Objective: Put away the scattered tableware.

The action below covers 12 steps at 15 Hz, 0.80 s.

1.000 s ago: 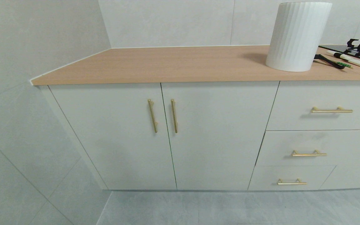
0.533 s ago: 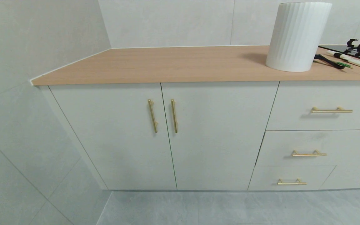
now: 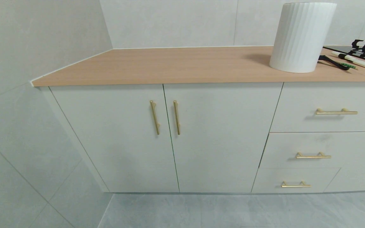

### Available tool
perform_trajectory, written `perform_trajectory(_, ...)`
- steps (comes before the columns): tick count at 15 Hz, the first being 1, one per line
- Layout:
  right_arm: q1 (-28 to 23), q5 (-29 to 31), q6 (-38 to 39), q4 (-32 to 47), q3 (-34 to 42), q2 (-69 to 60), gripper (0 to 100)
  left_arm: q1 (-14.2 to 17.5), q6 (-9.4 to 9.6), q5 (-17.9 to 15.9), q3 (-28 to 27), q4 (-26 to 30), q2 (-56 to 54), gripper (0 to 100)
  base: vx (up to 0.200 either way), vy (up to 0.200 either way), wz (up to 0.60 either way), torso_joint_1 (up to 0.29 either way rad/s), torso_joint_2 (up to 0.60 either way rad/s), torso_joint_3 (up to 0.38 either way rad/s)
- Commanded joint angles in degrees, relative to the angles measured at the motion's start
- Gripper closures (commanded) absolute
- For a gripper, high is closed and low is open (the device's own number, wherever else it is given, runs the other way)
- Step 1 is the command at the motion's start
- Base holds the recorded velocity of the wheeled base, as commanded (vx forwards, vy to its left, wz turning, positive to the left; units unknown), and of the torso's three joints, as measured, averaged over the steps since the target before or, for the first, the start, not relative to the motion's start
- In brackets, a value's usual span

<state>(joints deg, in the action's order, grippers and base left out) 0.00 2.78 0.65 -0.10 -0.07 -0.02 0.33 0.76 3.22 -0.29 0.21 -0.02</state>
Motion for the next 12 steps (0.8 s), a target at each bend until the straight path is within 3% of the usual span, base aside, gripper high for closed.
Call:
perform_trajectory(1, 0.0, -0.14, -0.12, 0.19, -0.01, 0.11, 0, 0.02, 0.47, -0.05, 0.29, -0.03, 0.02, 0, 0.0, 0.0, 0.0, 0.0, 0.0, 0.0)
perform_trajectory(4, 0.0, -0.58, -0.73, 0.19, -0.01, 0.02, 0, 0.02, -1.2, -0.05, 0.29, -0.21, 0.02, 0, 0.0, 0.0, 0.0, 0.0, 0.0, 0.0)
perform_trajectory(12, 0.0, -0.67, -0.82, 0.19, -0.01, 0.11, 0, 0.02, -1.02, -0.05, 0.29, -0.3, 0.02, 0, 0.0, 0.0, 0.0, 0.0, 0.0, 0.0)
